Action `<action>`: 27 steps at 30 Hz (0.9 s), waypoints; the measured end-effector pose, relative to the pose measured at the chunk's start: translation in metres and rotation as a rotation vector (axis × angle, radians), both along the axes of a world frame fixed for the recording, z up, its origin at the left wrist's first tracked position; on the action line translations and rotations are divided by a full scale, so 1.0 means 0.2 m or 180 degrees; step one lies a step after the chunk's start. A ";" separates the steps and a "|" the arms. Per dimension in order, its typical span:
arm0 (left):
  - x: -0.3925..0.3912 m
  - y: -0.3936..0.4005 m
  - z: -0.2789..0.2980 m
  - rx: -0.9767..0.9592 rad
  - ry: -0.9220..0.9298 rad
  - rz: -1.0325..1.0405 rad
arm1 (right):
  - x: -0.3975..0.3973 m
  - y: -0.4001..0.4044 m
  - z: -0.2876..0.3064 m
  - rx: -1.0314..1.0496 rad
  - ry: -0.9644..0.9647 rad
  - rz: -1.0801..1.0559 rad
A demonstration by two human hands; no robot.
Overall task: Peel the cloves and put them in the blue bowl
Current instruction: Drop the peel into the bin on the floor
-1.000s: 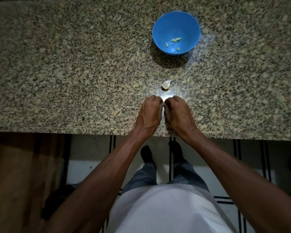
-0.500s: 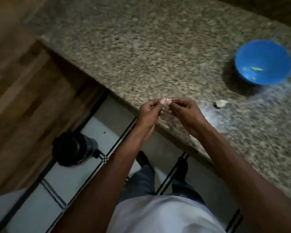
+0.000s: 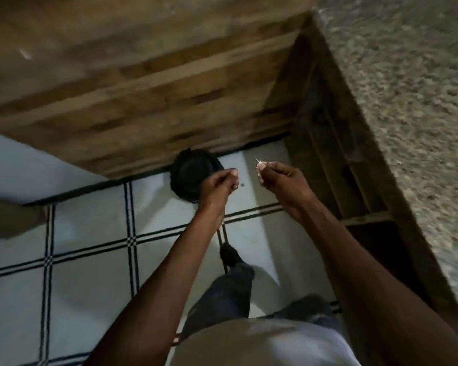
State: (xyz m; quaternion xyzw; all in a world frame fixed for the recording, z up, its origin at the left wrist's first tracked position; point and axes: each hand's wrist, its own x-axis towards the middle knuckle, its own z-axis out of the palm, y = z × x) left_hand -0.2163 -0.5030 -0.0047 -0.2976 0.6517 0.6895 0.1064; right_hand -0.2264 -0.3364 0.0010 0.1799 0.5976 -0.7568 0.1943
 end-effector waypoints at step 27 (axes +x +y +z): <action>-0.39 -1.23 -0.90 -0.0201 -0.1010 0.0923 | -0.66 -1.36 -0.87 0.0437 -0.1064 0.0839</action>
